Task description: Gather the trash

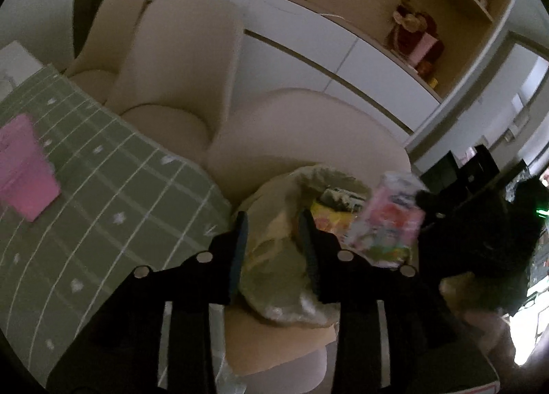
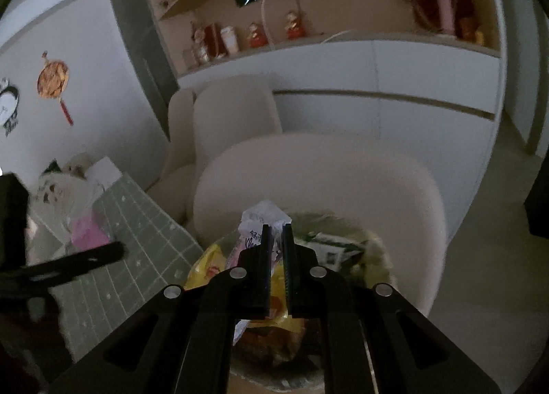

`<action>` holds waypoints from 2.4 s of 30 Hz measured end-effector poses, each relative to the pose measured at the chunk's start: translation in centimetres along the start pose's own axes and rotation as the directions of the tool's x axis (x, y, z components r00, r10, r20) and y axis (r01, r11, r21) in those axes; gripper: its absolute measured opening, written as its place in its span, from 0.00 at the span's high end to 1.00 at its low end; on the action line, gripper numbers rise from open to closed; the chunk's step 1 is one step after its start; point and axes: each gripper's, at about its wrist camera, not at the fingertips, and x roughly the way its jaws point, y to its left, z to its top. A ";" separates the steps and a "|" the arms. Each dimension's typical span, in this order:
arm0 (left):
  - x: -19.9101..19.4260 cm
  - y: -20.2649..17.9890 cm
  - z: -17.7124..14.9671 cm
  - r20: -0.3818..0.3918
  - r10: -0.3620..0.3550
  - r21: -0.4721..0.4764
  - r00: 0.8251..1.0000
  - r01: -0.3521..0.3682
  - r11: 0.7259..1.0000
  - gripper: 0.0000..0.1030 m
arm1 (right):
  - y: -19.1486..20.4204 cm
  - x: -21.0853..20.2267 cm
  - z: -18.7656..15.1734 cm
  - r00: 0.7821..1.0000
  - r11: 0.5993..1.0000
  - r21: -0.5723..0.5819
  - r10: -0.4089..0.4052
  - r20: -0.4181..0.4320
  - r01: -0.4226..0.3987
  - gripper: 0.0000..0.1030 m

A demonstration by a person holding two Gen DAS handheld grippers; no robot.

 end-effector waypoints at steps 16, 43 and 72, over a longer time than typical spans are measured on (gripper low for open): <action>-6.6 3.4 -6.8 0.066 0.205 -0.046 0.977 -0.202 0.978 0.51 | -2.3 4.6 -2.6 0.990 1.000 -0.015 -0.007 -0.137 0.005 0.75; -26.1 6.2 -22.2 0.289 0.258 0.091 0.922 -0.295 0.951 0.21 | 21.2 -20.0 -20.1 0.999 0.995 -0.097 0.036 0.024 -0.034 0.57; -32.7 6.1 -26.1 0.370 0.320 0.097 0.872 -0.378 0.921 0.21 | 27.0 -26.5 -22.6 0.992 0.989 -0.148 0.018 0.122 0.001 0.55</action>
